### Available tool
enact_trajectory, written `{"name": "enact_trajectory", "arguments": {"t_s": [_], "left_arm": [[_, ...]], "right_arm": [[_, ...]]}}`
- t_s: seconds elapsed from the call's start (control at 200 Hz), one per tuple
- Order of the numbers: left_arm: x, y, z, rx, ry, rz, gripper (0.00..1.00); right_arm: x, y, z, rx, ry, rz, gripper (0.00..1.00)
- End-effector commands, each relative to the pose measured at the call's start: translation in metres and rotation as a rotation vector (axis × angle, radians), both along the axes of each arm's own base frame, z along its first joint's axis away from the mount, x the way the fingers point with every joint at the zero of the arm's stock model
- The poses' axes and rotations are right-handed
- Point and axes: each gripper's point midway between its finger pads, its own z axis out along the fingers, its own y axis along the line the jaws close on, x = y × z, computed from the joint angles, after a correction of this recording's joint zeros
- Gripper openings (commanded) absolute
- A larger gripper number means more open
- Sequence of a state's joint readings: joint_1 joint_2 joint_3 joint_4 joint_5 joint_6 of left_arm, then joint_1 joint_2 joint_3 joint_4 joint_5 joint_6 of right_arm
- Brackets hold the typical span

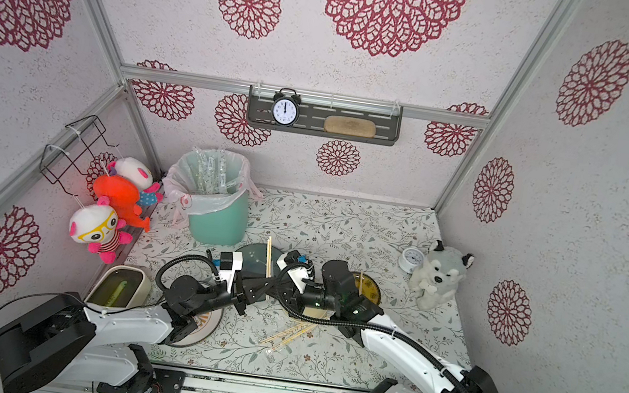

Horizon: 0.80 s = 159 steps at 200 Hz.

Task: Remove the packaging of disposable chopsticks
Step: Remove the packet bag from the disposable chopsticks.

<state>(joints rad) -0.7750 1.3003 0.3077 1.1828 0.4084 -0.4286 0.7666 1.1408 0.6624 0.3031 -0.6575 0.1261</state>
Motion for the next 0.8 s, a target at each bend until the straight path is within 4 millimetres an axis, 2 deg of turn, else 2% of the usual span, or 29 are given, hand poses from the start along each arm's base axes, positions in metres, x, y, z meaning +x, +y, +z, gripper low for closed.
{"name": "enact_trajectory", "arguments": {"t_s": [0.0, 0.085, 0.135, 0.215, 0.29, 0.3, 0.37, 0.465, 0.67, 0.791], "left_arm": [[-0.034, -0.001, -0.097, 0.294, 0.234, -0.151, 0.04], [-0.036, 0.0, -0.072, 0.257, 0.185, -0.191, 0.04], [-0.035, 0.001, -0.058, 0.249, 0.157, -0.202, 0.0], [-0.034, -0.002, -0.042, 0.25, 0.126, -0.218, 0.0], [-0.042, -0.008, -0.028, 0.237, 0.102, -0.297, 0.0], [-0.043, -0.009, -0.027, 0.236, 0.1, -0.307, 0.02], [-0.043, -0.014, -0.018, 0.229, 0.101, -0.337, 0.36], [-0.039, -0.017, -0.005, 0.229, 0.076, -0.332, 0.57], [-0.025, -0.015, 0.029, 0.244, -0.006, -0.242, 0.69], [-0.012, -0.011, 0.051, 0.257, -0.067, -0.145, 0.7]], "right_arm": [[-0.007, -0.017, 0.143, 0.409, -0.395, -0.042, 0.0], [-0.008, -0.015, 0.12, 0.373, -0.345, -0.029, 0.0], [-0.011, -0.017, 0.108, 0.37, -0.328, -0.025, 0.0], [-0.013, -0.016, 0.087, 0.342, -0.287, -0.018, 0.0], [-0.012, -0.017, 0.072, 0.325, -0.258, -0.027, 0.0], [-0.012, -0.017, 0.07, 0.323, -0.255, -0.029, 0.0], [-0.013, -0.016, 0.06, 0.307, -0.24, -0.028, 0.0], [-0.017, -0.017, 0.053, 0.296, -0.228, -0.019, 0.0], [-0.019, -0.015, 0.041, 0.275, -0.209, -0.011, 0.0], [-0.02, -0.013, 0.035, 0.264, -0.198, -0.006, 0.0]]}}
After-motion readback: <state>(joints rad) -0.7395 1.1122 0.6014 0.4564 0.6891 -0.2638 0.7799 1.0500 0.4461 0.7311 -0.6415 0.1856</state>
